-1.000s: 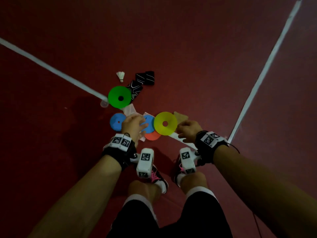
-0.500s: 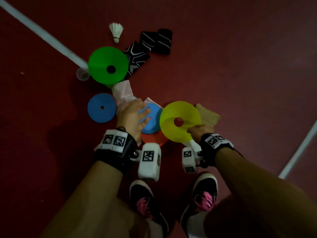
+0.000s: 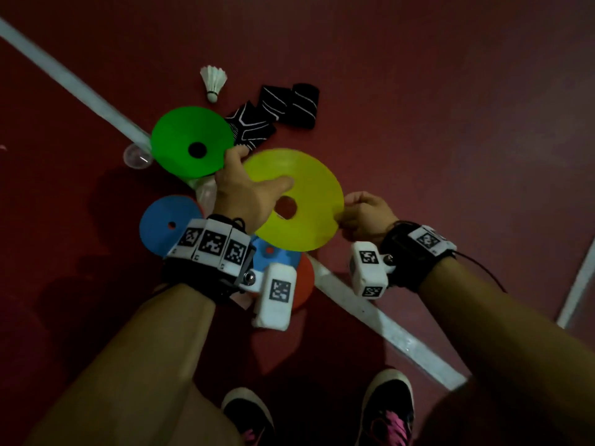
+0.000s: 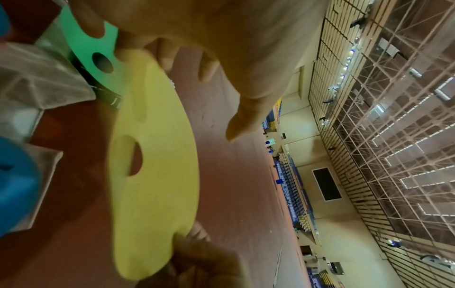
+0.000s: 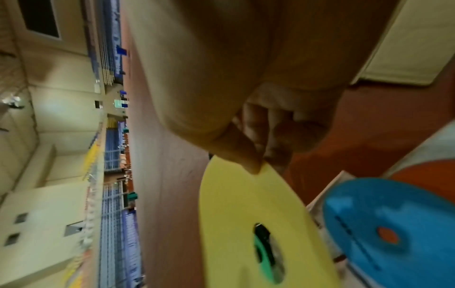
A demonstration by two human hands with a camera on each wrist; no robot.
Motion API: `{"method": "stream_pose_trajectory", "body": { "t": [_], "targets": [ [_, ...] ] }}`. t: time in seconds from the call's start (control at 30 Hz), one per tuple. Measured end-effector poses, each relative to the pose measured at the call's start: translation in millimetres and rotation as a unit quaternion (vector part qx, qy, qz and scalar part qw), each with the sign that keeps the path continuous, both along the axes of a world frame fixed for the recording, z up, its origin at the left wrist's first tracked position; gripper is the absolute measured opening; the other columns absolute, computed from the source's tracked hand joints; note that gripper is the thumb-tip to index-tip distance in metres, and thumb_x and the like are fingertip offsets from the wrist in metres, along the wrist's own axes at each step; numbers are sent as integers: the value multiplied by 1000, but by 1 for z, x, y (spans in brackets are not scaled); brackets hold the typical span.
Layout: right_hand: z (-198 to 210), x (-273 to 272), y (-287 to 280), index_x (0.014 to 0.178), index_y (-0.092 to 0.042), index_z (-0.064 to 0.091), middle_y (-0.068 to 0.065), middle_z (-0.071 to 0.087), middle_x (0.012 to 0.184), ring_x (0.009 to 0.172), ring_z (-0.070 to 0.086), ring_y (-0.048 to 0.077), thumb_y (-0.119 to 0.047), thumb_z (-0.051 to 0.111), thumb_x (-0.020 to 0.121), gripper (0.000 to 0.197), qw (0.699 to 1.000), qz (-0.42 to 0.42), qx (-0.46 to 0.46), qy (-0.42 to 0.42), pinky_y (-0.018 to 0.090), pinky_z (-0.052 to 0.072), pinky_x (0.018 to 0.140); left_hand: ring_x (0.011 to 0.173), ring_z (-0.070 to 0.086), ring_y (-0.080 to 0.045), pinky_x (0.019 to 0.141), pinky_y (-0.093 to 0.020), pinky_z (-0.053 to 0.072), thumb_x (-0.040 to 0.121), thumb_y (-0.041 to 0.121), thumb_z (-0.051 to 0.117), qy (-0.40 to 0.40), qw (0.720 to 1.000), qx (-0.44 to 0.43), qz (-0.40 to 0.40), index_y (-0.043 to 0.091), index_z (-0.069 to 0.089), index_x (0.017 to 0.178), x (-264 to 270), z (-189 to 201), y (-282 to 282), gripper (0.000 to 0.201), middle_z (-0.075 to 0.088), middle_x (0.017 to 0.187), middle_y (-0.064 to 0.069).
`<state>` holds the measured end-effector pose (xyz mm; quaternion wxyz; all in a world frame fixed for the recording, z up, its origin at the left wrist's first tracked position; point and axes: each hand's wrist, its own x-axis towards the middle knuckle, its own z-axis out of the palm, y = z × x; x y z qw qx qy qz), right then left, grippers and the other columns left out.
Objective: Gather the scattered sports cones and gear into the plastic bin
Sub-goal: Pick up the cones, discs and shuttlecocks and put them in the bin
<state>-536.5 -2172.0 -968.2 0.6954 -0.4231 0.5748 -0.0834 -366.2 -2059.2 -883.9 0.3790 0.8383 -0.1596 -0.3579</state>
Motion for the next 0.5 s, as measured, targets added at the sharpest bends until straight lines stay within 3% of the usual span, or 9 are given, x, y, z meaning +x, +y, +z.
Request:
{"method": "stream_pose_trajectory", "body": {
  "t": [0.03, 0.1, 0.17, 0.23, 0.3, 0.33, 0.43, 0.5],
  "targets": [
    [3, 1, -3, 75, -11, 50, 10, 49, 55, 39, 40, 16, 19, 55, 79, 31, 998, 4, 24, -59, 23, 32, 43, 118, 47, -25, 91, -36, 43, 73, 38, 80, 7, 1000, -1, 0, 29, 30, 143, 0, -2, 2, 86, 39, 140, -6],
    [5, 2, -10, 80, -10, 55, 12, 54, 60, 45, 44, 19, 19, 53, 80, 29, 991, 37, 49, -120, 25, 37, 45, 105, 52, -22, 85, -35, 46, 76, 27, 79, 20, 998, -42, 41, 28, 23, 148, 0, -3, 2, 92, 42, 134, -6],
    [-3, 0, -17, 83, -10, 57, 11, 58, 63, 50, 48, 23, 18, 51, 82, 29, 989, 50, 51, -133, 28, 43, 47, 100, 53, -20, 85, -37, 51, 74, 17, 80, 36, 992, -82, 87, 28, 21, 149, 3, -2, -4, 96, 42, 130, -5],
    [-15, -4, -20, 84, -12, 59, 9, 62, 64, 51, 51, 24, 16, 51, 84, 29, 990, 58, 45, -121, 30, 45, 52, 108, 54, -26, 91, -45, 51, 62, 23, 83, 78, 992, -58, 77, 31, 27, 145, 1, 4, -9, 100, 45, 136, -7],
    [-23, -8, -19, 85, -13, 60, 8, 62, 64, 52, 51, 23, 15, 51, 84, 29, 991, 57, 54, -112, 32, 44, 56, 103, 59, -35, 85, -54, 54, 50, 29, 78, 117, 991, -24, 53, 34, 34, 140, -4, 3, -10, 100, 54, 128, -10],
    [-24, -9, -17, 86, -12, 62, 8, 62, 65, 53, 50, 22, 15, 50, 85, 29, 991, 53, 61, -104, 33, 43, 58, 98, 62, -37, 79, -53, 56, 56, 24, 75, 117, 992, -24, 45, 33, 34, 140, -8, 1, -8, 95, 57, 123, -13],
    [-37, -12, -11, 86, -9, 65, 9, 65, 73, 63, 53, 24, 0, 52, 88, 17, 996, -20, 59, -62, 34, 43, 64, 88, 63, -29, 68, -37, 57, 81, -2, 54, 43, 997, -57, -7, 24, 40, 142, -15, -4, -4, 68, 60, 114, -8],
    [-50, -15, -15, 97, -9, 67, 13, 69, 101, 82, 60, 27, -15, 57, 90, 14, 998, -43, 28, 39, 41, 48, 74, 88, 61, -17, 76, -28, 55, 83, -8, 48, -7, 994, -89, -59, 15, 54, 132, -15, -6, -1, 54, 63, 109, -2]
  ]
}}
